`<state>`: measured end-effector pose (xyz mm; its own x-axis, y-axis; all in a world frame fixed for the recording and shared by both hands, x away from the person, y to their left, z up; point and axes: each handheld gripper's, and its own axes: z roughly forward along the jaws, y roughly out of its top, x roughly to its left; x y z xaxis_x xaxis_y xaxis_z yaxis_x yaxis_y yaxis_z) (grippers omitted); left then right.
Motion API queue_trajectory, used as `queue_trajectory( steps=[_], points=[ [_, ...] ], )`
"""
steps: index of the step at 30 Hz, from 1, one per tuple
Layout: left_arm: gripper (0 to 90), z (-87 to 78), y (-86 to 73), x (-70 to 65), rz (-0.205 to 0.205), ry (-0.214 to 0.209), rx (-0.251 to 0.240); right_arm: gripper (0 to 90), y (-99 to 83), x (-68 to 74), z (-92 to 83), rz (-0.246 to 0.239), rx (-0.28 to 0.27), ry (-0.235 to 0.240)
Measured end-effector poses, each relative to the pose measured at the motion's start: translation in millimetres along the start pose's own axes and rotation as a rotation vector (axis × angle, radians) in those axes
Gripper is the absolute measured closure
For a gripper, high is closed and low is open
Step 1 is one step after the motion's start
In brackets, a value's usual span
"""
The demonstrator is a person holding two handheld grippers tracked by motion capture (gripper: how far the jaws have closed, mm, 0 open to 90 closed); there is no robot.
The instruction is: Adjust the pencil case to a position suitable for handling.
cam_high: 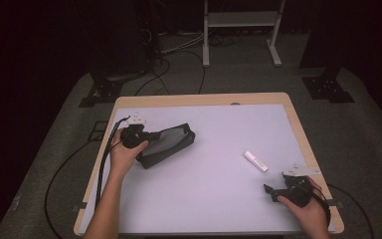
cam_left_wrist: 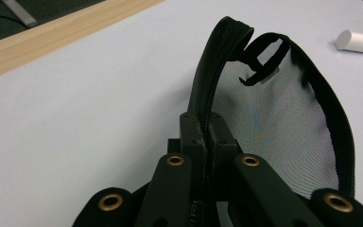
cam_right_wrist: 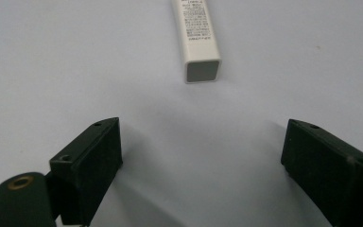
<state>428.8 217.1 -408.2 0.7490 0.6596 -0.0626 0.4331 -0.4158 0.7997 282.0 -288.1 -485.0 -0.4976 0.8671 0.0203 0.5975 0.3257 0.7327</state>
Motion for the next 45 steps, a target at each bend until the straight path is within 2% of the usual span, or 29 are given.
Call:
queue_trajectory(
  steps=[14, 36, 45],
  points=[
    [87.9, 3.8, 4.3, -15.5, 0.041, -0.069, 0.016, 12.0, 0.0, -0.1, 0.0, 0.001, 0.0, 0.001],
    [87.9, 3.0, 8.6, -40.3, 0.064, -0.187, 0.004, 12.0, 0.0, -0.2, 0.0, 0.0, 0.0, 0.001],
    [87.9, 9.9, 9.5, -50.7, 0.069, -0.221, 0.013, 12.0, 0.0, -0.1, -0.1, 0.002, 0.0, 0.001]
  ],
)
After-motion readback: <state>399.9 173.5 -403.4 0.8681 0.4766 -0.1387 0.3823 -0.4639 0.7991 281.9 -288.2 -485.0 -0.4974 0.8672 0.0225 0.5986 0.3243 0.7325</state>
